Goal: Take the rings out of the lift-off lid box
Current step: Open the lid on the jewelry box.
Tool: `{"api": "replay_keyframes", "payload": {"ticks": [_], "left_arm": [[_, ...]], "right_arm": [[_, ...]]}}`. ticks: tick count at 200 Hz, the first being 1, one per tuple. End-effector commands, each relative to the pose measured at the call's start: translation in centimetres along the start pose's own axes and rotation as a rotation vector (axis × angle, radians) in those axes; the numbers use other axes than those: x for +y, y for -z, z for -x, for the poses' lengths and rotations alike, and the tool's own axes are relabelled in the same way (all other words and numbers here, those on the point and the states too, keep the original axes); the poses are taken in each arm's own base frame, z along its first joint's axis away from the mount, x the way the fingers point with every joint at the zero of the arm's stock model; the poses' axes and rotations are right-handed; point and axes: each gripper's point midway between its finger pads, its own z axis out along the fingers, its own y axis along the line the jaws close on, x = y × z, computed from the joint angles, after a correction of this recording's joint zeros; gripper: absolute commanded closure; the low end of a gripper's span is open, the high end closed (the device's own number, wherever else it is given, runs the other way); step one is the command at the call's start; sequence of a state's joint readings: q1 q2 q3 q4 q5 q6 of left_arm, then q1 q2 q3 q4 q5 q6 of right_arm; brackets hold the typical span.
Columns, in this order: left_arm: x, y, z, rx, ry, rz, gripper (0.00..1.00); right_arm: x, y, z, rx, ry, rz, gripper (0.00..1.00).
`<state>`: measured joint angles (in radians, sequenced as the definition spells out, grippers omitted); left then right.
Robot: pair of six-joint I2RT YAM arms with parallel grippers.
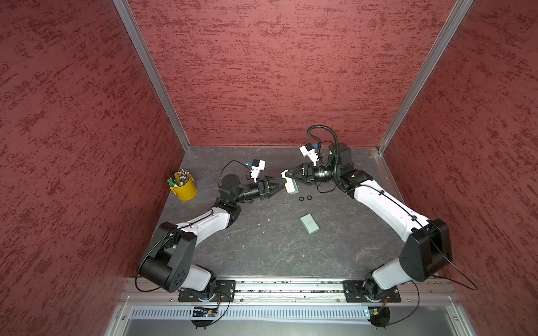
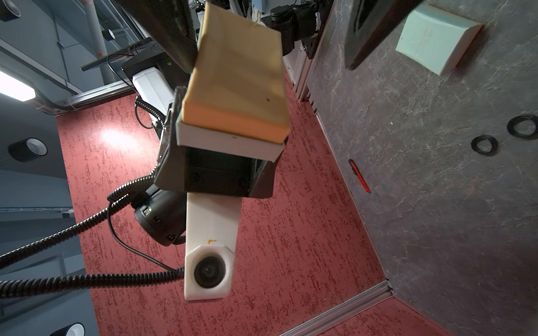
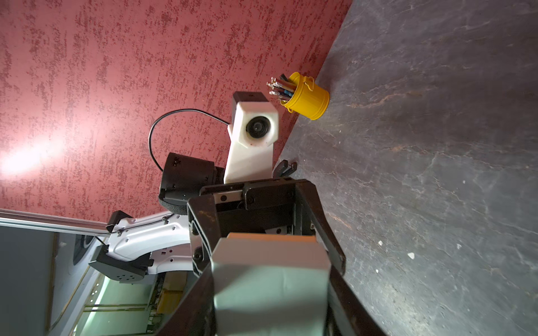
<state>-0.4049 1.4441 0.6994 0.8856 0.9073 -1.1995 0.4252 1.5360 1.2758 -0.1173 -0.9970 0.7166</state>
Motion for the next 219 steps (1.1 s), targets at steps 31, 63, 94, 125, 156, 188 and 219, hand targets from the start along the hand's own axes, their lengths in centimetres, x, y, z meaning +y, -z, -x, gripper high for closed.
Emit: {"api": "replay_keyframes", "payload": {"ticks": [31, 63, 94, 125, 156, 188, 219], "left_arm": [[-0.9, -0.7, -0.3, 0.028, 0.003, -0.1, 0.23], [-0.6, -0.9, -0.4, 0.027, 0.026, -0.127, 0.31], [-0.4, -0.9, -0.4, 0.026, 0.029, -0.128, 0.39], [-0.7, -0.7, -0.5, 0.026, 0.023, -0.136, 0.4], [-0.7, -0.6, -0.7, 0.023, 0.021, -0.14, 0.41], [-0.9, -0.3, -0.8, 0.015, 0.017, -0.146, 0.38], [-0.9, 0.0, -0.8, 0.006, 0.017, -0.152, 0.39]], "right_arm": [[1.4, 0.2, 0.1, -0.014, 0.016, 0.095, 0.52], [1.0, 0.1, -0.3, -0.013, 0.004, 0.095, 0.52], [0.7, 0.0, -0.4, -0.013, -0.009, 0.104, 0.52], [0.4, -0.2, -0.5, -0.013, -0.028, 0.124, 0.52], [-0.1, -0.4, -0.5, -0.011, -0.036, 0.122, 0.52], [-0.3, -0.5, -0.6, -0.01, -0.041, 0.121, 0.52], [-0.5, -0.6, -0.6, -0.012, -0.044, 0.118, 0.52]]}}
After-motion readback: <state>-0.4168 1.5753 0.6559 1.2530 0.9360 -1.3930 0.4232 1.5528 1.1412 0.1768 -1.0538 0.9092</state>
